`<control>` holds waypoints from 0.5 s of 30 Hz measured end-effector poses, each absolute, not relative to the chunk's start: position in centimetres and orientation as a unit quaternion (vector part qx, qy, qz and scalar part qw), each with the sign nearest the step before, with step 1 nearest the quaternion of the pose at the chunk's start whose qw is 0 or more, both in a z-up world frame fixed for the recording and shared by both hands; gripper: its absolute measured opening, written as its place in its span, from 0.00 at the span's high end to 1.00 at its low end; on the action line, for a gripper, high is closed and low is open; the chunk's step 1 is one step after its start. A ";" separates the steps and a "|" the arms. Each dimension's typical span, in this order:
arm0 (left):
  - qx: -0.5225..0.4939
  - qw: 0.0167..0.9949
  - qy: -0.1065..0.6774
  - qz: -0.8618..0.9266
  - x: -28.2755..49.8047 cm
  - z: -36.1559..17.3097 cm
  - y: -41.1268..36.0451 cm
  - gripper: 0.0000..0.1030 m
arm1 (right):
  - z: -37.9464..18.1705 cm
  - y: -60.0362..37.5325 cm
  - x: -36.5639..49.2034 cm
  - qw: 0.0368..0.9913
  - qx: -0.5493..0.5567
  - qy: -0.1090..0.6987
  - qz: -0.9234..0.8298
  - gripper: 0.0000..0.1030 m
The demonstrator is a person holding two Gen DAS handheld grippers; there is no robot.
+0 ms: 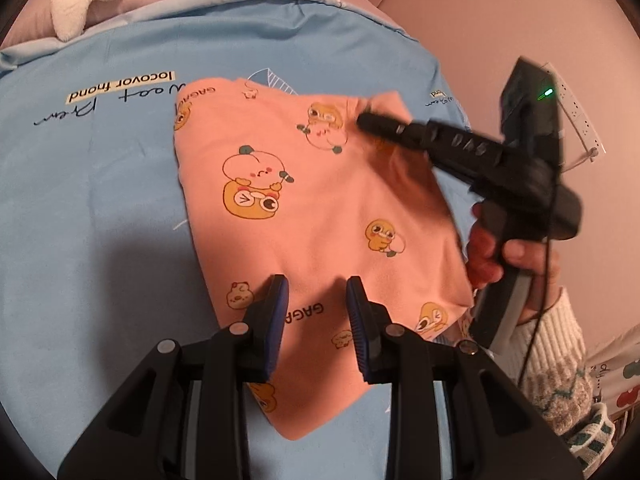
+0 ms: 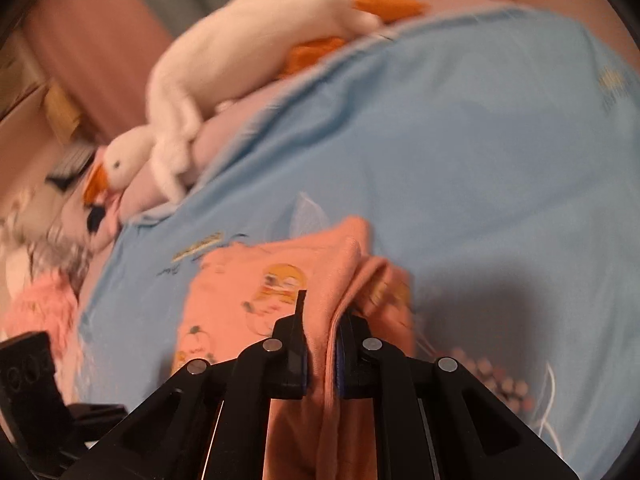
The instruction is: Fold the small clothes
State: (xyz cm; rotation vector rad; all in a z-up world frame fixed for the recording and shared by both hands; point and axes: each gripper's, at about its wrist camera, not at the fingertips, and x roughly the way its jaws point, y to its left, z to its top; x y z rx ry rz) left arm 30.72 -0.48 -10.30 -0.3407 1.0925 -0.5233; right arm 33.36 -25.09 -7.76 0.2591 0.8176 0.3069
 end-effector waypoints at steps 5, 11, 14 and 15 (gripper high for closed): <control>-0.158 0.808 0.515 -0.239 31.2 -10.7 -0.7 0.72 | -8.1 -24.5 34.7 0.903 0.089 0.404 0.118 0.89; -0.144 0.811 0.516 -0.235 30.9 -10.3 -0.9 0.72 | -8.8 -27.6 34.5 0.889 0.149 0.420 0.099 0.66; -0.130 0.819 0.508 -0.232 30.5 -9.6 -1.0 0.72 | -5.9 -28.6 31.4 0.918 0.134 0.365 0.074 0.62; -0.123 0.823 0.504 -0.233 30.2 -9.5 -0.9 0.72 | -5.3 -28.7 30.5 0.923 0.128 0.356 0.076 0.62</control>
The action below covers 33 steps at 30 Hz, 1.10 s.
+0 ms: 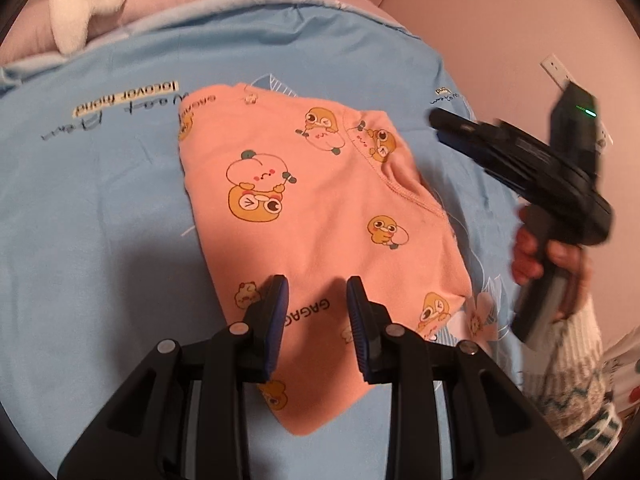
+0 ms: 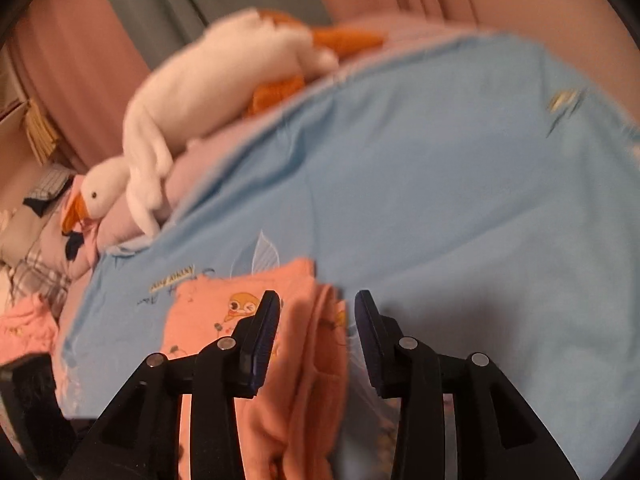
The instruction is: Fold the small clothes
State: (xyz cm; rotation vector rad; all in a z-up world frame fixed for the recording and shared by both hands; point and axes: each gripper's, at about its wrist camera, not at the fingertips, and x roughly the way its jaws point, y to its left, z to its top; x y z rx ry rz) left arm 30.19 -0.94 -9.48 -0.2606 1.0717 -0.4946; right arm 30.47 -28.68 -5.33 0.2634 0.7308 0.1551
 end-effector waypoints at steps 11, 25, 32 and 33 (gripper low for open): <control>-0.068 0.816 0.516 -0.251 26.8 -12.0 -1.9 0.72 | -10.6 -24.1 21.8 0.896 0.009 0.415 0.157 0.75; -0.230 0.797 0.515 -0.215 25.0 -11.9 5.1 0.31 | -11.3 -30.0 18.1 0.874 0.167 0.431 0.148 0.40; -0.304 0.766 0.516 -0.232 27.5 -12.5 4.8 0.31 | -12.3 -32.0 20.2 0.843 0.266 0.436 0.168 0.39; -0.308 0.765 0.515 -0.233 27.5 -12.3 5.1 0.31 | -12.3 -32.0 20.6 0.841 0.274 0.435 0.171 0.39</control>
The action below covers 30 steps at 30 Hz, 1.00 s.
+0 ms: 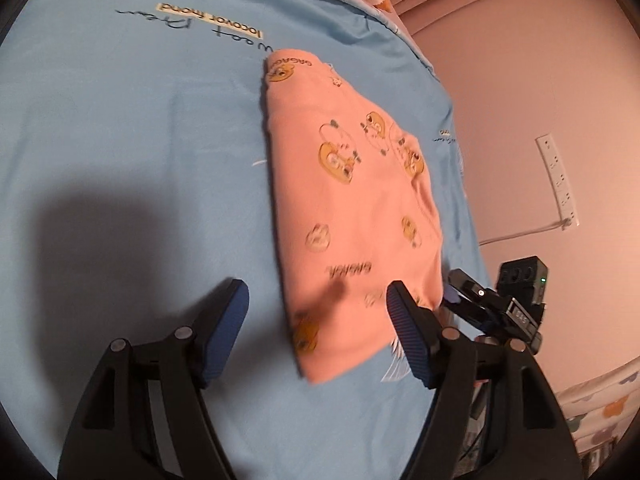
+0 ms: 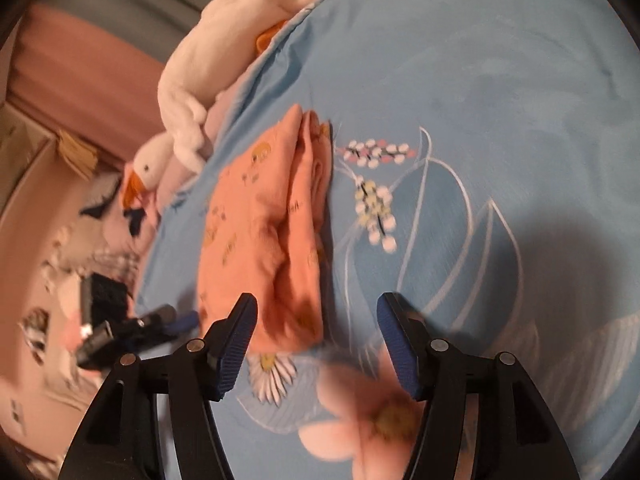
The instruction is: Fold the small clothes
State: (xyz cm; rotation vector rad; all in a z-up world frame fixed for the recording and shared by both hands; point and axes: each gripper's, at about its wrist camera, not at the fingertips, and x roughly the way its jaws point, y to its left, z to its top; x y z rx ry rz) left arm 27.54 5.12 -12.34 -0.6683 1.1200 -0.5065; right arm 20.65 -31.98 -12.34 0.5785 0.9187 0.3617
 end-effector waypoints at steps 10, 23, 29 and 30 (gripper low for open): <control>-0.316 0.755 0.515 -0.254 31.9 -12.7 2.9 0.28 | -13.1 -28.7 26.7 0.815 0.294 0.447 0.222 0.39; -0.274 0.778 0.522 -0.216 33.3 -12.7 2.2 0.63 | -13.5 -28.7 27.9 0.827 0.276 0.440 0.216 0.60; -0.205 0.809 0.518 -0.187 32.7 -11.7 0.4 0.70 | -12.5 -27.0 27.5 0.854 0.216 0.435 0.186 0.68; -0.200 0.812 0.516 -0.186 32.5 -11.5 0.4 0.71 | -12.1 -26.7 27.3 0.860 0.204 0.432 0.180 0.69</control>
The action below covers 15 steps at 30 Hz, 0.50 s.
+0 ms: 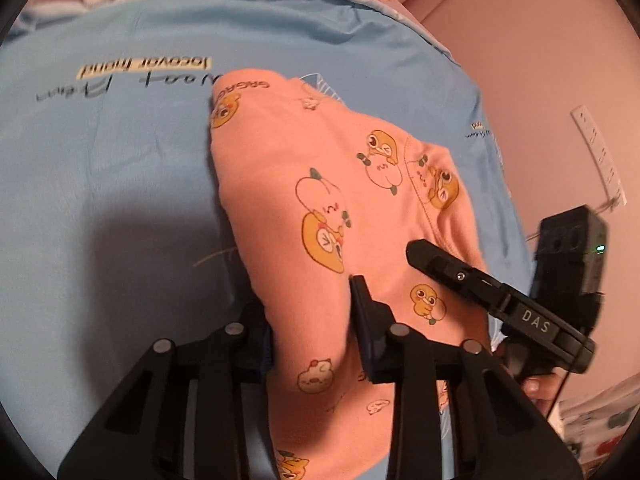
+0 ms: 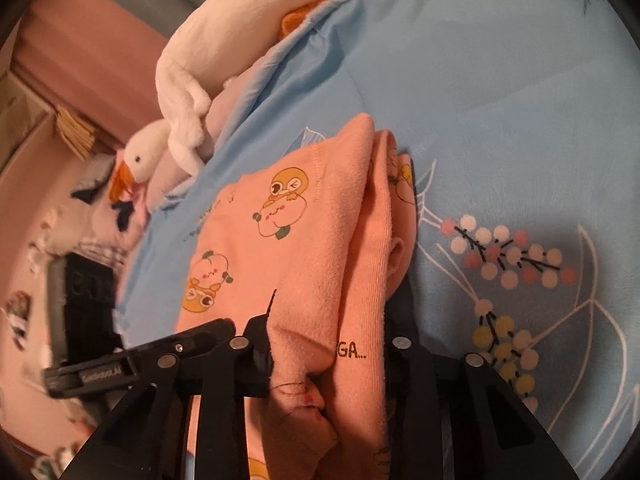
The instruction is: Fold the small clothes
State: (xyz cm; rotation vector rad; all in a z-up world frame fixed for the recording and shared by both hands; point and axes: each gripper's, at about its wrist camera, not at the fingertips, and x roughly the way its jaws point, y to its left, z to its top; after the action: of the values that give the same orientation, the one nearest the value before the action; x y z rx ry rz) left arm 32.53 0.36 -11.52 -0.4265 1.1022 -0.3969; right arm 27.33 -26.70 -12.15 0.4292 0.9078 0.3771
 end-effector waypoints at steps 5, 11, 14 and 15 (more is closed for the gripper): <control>-0.181 0.823 0.505 -0.185 31.0 -10.2 0.3 0.74 | -10.1 -25.3 25.7 0.888 0.153 0.403 0.161 0.72; -0.164 0.826 0.500 -0.203 27.8 -8.6 -0.5 0.74 | -8.0 -24.8 22.5 0.903 0.125 0.379 0.157 0.73; -0.153 0.830 0.494 -0.210 25.9 -7.5 -1.1 0.74 | -7.1 -24.9 20.3 0.909 0.120 0.367 0.155 0.73; -0.152 0.830 0.493 -0.212 25.5 -7.2 -1.3 0.74 | -6.8 -24.8 19.7 0.911 0.120 0.363 0.156 0.73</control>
State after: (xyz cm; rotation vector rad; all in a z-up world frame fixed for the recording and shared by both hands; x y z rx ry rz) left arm 25.48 -1.28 -7.19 -0.3232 1.0450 -0.4492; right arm 19.68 -24.82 -6.78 0.2480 0.7477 0.3211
